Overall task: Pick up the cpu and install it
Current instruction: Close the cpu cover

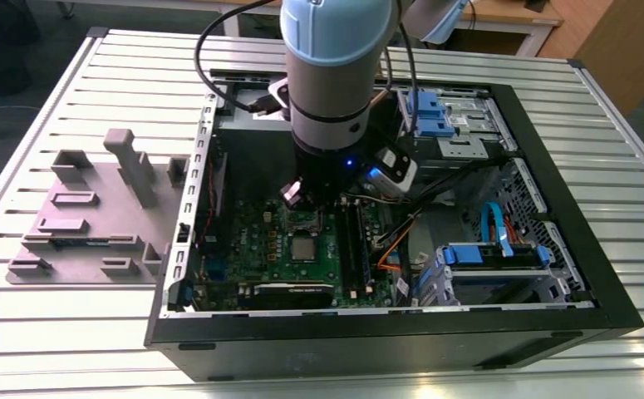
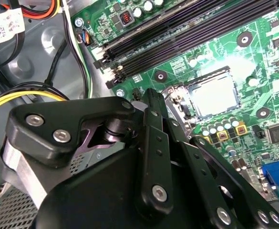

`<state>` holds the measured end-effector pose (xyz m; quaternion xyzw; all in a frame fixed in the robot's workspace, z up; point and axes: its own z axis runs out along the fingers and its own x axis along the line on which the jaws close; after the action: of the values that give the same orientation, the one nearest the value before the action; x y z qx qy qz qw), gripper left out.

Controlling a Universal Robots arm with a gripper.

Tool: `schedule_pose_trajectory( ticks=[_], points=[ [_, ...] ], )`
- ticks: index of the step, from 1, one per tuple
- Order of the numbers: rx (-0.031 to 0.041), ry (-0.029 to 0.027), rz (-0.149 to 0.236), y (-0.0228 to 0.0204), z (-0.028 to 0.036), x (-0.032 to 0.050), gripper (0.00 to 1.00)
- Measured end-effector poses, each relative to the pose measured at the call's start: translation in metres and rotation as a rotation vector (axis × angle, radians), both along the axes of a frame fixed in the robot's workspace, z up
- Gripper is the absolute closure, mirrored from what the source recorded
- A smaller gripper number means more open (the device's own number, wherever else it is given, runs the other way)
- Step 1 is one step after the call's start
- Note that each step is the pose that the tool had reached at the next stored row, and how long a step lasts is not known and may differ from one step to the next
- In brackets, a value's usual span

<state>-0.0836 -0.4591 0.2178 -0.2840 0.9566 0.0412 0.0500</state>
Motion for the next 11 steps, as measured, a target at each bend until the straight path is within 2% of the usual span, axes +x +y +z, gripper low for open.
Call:
schedule_pose_trajectory(
  ticks=[11],
  points=[
    [0.0001, 0.0, 0.001, -0.0088, 0.0011, 0.0, 0.89]
  ],
)
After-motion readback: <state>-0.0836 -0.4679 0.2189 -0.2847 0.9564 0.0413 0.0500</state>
